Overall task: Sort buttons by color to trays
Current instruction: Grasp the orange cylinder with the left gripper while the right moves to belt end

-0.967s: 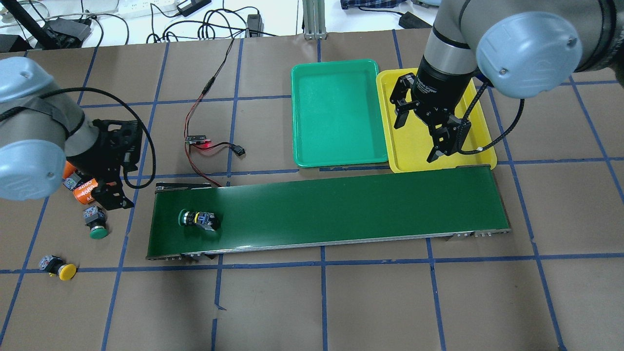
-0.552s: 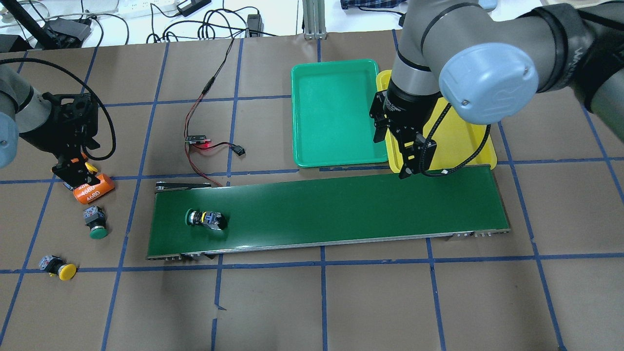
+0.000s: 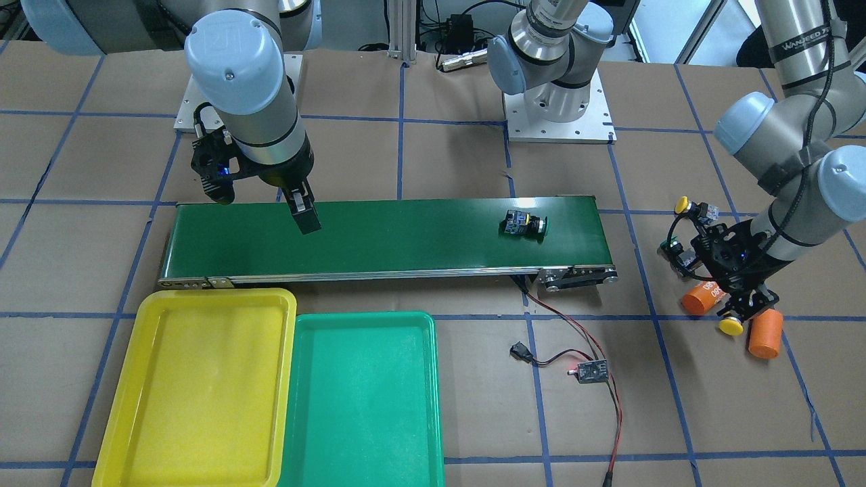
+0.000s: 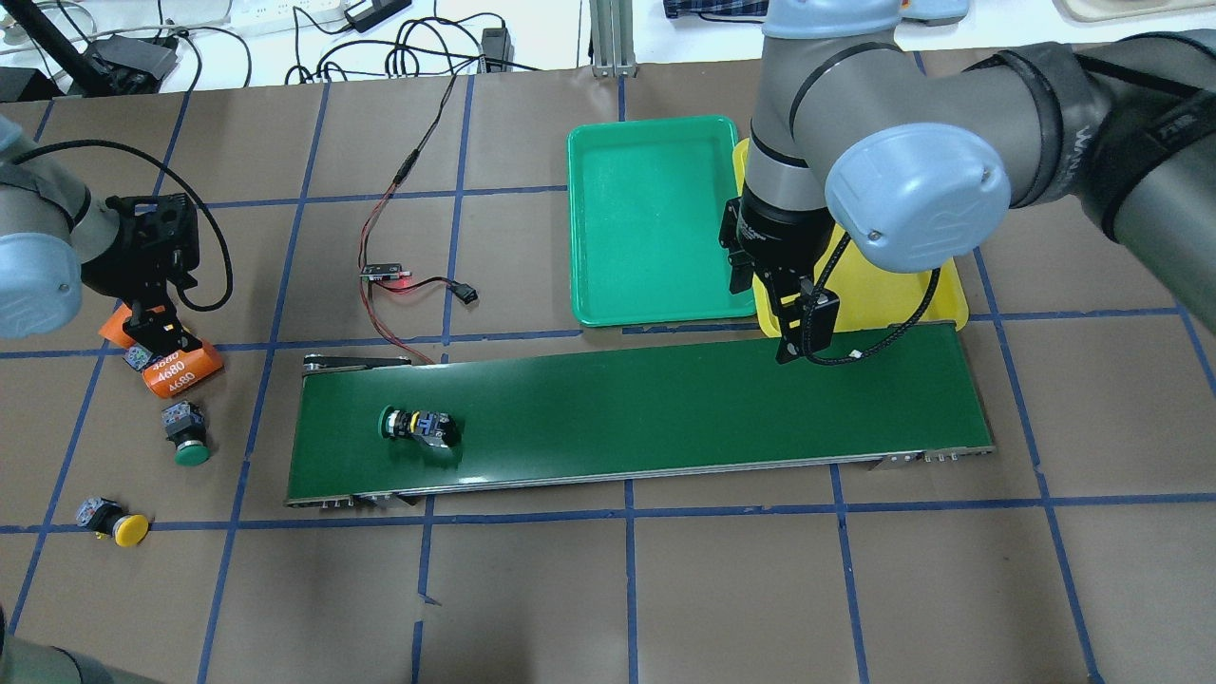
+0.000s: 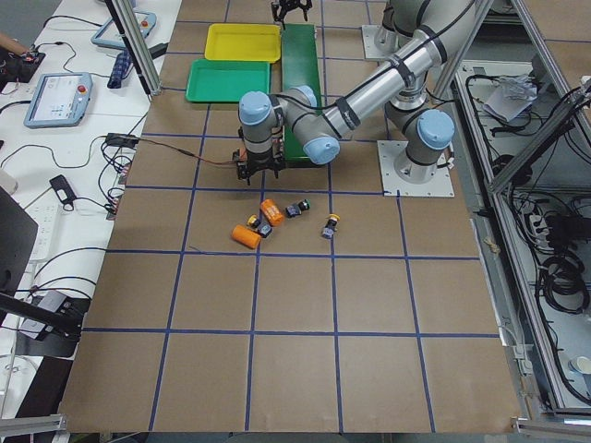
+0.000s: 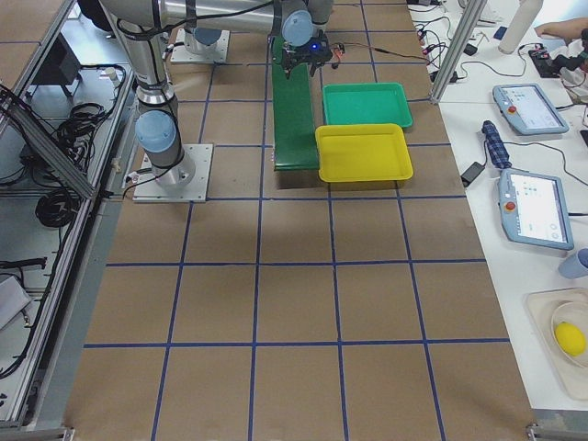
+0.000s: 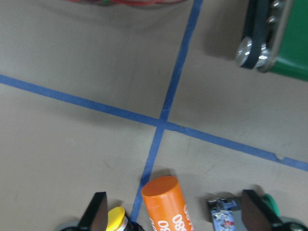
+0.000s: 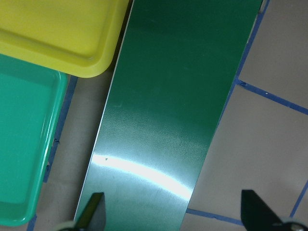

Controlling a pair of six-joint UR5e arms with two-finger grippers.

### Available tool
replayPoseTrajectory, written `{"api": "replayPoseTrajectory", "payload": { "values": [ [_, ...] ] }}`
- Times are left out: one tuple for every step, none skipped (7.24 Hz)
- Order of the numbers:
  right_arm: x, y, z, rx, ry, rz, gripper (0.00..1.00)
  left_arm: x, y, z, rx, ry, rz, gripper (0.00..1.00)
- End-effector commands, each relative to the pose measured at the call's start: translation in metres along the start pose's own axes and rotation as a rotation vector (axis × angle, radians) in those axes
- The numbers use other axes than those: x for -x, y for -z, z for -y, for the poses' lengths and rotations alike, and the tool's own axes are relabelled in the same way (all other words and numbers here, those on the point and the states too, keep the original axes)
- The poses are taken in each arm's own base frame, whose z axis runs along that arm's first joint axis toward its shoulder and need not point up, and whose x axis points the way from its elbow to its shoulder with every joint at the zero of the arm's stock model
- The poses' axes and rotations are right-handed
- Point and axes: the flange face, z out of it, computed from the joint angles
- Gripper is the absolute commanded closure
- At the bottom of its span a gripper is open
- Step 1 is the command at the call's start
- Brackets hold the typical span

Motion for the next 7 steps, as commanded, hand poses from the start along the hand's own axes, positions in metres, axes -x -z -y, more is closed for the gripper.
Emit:
{"api": "replayPoseTrajectory", "payload": {
  "values": [
    [0.002, -0.011, 0.002, -0.021, 0.005, -0.002, 0.0, 0.01, -0.045, -0.029, -0.003, 0.026, -0.026, 0.06],
    [-0.004, -0.025, 0.001, -0.018, -0.004, 0.009, 0.0, 0.013, -0.051, -0.03, 0.002, 0.026, -0.014, 0.06],
    [-0.013, -0.041, 0.0, -0.019, -0.06, 0.034, 0.0, 0.013, -0.064, -0.03, -0.002, 0.024, -0.038, 0.06],
    [-0.034, -0.057, -0.005, -0.006, -0.123, 0.05, 0.0, 0.011, -0.076, -0.031, -0.007, 0.003, -0.062, 0.06],
    [-0.042, -0.071, -0.006, -0.013, -0.126, 0.069, 0.0, 0.007, -0.081, -0.033, -0.012, 0.007, -0.073, 0.13],
    [-0.044, -0.076, -0.007, -0.006, -0.137, 0.063, 0.0, 0.006, -0.08, -0.038, -0.001, 0.0, -0.071, 0.44],
    [-0.039, -0.079, -0.005, -0.003, -0.136, 0.054, 0.0, 0.004, -0.083, -0.038, 0.0, 0.0, -0.074, 0.84]
  ]
}}
